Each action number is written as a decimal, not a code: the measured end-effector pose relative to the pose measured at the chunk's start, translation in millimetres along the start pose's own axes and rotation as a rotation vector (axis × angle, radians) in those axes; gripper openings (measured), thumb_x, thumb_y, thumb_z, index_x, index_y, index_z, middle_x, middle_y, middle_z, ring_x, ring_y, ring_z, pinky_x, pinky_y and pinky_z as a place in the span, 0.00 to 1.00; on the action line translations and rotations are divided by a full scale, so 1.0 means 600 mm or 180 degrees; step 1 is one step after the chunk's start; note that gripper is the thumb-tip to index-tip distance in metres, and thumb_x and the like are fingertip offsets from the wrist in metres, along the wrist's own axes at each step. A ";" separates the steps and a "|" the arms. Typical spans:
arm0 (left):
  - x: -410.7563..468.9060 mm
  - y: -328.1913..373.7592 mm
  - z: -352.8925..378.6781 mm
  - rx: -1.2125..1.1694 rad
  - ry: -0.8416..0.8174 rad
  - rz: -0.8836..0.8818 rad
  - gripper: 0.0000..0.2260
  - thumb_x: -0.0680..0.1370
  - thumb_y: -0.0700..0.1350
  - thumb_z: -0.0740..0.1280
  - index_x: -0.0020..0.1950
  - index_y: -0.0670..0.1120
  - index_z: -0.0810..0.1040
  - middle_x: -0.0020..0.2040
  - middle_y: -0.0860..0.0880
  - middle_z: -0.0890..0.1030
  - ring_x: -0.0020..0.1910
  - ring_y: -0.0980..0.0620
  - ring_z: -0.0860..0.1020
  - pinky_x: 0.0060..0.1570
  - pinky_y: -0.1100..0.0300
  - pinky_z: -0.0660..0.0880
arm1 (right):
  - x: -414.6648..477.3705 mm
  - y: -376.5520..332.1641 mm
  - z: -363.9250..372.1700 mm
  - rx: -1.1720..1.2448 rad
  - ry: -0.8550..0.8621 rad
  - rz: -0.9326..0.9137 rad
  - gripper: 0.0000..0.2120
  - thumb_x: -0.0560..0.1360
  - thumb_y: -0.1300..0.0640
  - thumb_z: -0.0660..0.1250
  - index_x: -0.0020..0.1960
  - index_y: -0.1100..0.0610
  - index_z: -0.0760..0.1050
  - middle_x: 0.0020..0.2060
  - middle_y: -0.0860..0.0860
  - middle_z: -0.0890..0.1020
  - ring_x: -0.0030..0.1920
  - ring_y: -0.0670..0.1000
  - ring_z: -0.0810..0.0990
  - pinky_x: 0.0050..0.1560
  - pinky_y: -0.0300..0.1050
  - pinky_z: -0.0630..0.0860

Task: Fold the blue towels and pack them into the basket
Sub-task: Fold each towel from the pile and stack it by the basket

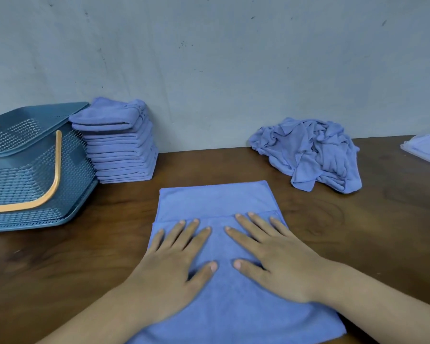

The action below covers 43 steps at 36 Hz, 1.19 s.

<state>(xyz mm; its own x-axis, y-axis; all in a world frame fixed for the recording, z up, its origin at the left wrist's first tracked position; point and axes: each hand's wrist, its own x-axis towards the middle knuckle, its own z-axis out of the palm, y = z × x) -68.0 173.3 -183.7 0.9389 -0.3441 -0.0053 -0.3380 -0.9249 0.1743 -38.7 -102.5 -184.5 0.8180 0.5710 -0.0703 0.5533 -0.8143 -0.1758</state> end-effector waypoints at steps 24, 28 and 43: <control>0.147 -0.182 -0.042 -0.0242 -0.0275 -0.0838 0.35 0.81 0.75 0.44 0.86 0.65 0.43 0.85 0.65 0.40 0.84 0.61 0.38 0.83 0.43 0.38 | 0.111 0.159 -0.047 0.0374 0.0110 0.0792 0.36 0.77 0.23 0.42 0.83 0.30 0.45 0.84 0.36 0.41 0.83 0.40 0.38 0.83 0.52 0.39; 0.151 -0.184 -0.036 -0.0269 -0.0194 -0.0956 0.35 0.83 0.72 0.43 0.87 0.61 0.43 0.85 0.65 0.42 0.84 0.60 0.39 0.83 0.42 0.37 | 0.110 0.160 -0.046 0.0380 0.0182 0.0869 0.36 0.78 0.22 0.41 0.84 0.31 0.46 0.84 0.35 0.42 0.84 0.42 0.40 0.84 0.56 0.41; 0.100 -0.164 -0.089 -0.1119 0.0431 -0.0031 0.07 0.82 0.45 0.70 0.52 0.59 0.82 0.44 0.59 0.80 0.42 0.55 0.78 0.44 0.62 0.75 | 0.063 0.155 -0.091 0.0415 0.0854 0.0466 0.05 0.79 0.49 0.70 0.52 0.39 0.81 0.48 0.35 0.80 0.51 0.35 0.77 0.43 0.37 0.74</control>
<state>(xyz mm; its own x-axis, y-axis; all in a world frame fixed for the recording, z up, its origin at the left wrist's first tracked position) 24.9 252.7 -148.7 0.9500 -0.2893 0.1175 -0.3082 -0.8078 0.5025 52.2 -162.4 -149.8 0.9092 0.3867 0.1542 0.4161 -0.8555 -0.3083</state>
